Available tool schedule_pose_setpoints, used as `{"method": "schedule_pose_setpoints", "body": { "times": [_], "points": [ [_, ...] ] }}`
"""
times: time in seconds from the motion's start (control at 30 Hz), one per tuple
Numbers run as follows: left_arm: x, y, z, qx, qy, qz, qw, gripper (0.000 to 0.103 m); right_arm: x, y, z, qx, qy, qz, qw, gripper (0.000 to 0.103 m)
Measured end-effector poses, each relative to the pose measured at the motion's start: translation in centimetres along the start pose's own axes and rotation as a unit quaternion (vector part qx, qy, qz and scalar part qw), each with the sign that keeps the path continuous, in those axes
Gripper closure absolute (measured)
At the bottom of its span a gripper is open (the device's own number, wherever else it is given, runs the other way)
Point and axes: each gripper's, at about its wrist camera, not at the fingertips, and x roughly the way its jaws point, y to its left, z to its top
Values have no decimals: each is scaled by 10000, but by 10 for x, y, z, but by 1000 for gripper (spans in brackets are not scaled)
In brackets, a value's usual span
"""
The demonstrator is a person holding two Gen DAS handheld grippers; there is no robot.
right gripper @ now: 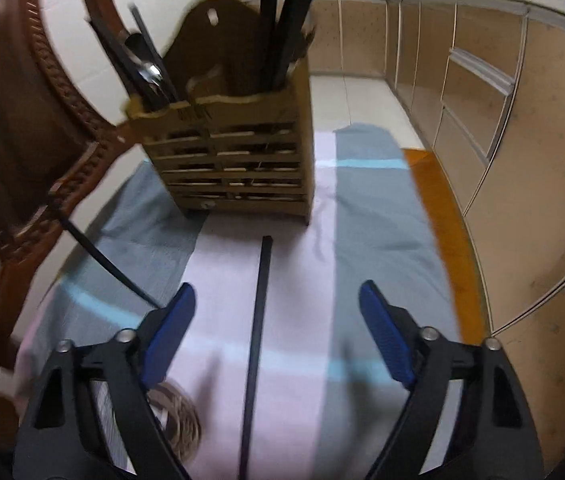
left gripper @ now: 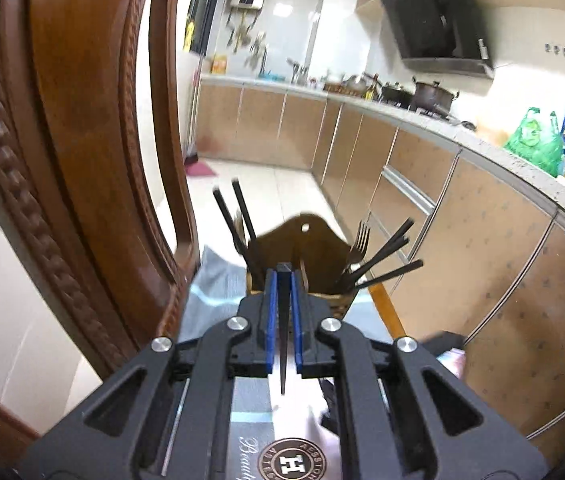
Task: Organize utensils
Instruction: 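Lower the right tool over the last chopstick and close on it, then carry both chopsticks to the holder and drop the right tool's chopstick in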
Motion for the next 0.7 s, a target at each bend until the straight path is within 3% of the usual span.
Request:
{"method": "schedule_pose_setpoints", "body": {
  "times": [0.17, 0.4, 0.53, 0.7],
  "points": [
    [-16, 11, 3, 37, -173, 38, 9998, 97, 50, 16, 17, -203, 376, -356, 9985, 45],
    [-13, 24, 0, 10, -100, 32, 9999, 97, 81, 22, 32, -316, 717, -421, 9960, 94],
    [-8, 27, -2, 7, -38, 31, 10000, 97, 64, 14, 35, -167, 489, -258, 9983, 96],
    [-7, 28, -3, 52, -18, 59, 10000, 97, -10, 9, 31, -108, -197, 117, 9997, 96]
  ]
}}
